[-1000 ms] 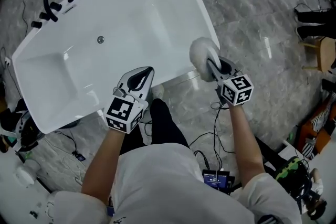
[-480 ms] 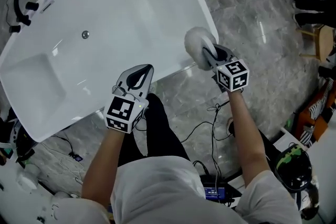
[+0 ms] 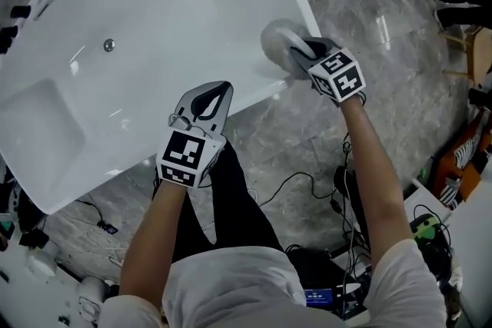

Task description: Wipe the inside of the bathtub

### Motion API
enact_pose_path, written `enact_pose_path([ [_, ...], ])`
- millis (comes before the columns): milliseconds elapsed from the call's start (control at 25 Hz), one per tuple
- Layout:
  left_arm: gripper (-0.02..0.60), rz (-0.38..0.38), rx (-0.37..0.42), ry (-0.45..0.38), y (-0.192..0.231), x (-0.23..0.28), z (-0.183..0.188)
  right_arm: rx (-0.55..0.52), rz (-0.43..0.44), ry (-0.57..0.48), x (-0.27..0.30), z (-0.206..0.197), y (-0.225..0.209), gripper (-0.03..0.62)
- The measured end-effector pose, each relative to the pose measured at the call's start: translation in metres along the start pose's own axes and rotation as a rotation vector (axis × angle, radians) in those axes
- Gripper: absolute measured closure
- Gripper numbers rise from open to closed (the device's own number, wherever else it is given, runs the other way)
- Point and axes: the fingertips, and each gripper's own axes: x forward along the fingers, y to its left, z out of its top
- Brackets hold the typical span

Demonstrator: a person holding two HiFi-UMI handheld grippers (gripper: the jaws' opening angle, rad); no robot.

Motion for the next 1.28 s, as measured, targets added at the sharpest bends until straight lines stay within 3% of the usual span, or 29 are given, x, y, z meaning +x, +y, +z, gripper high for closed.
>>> enact_pose_path([
  [120,0.571,0.009,-0.01,0.01,0.011,0.007,-0.008,-0.052,0.03,0.109,0.027,-0.005,-0.003,0.499],
  [600,0.571,0.062,-0.058,-0.02,0.031,0.002,-0.024,-0.081,0.061,0.391,0.069,-0.03,0.0,0.499],
  [1280,0.571,0.088,-0.099,-0.071,0.044,-0.022,-0.054,0.026,0.08,0.497,0.082,-0.04,0.013,0.502],
])
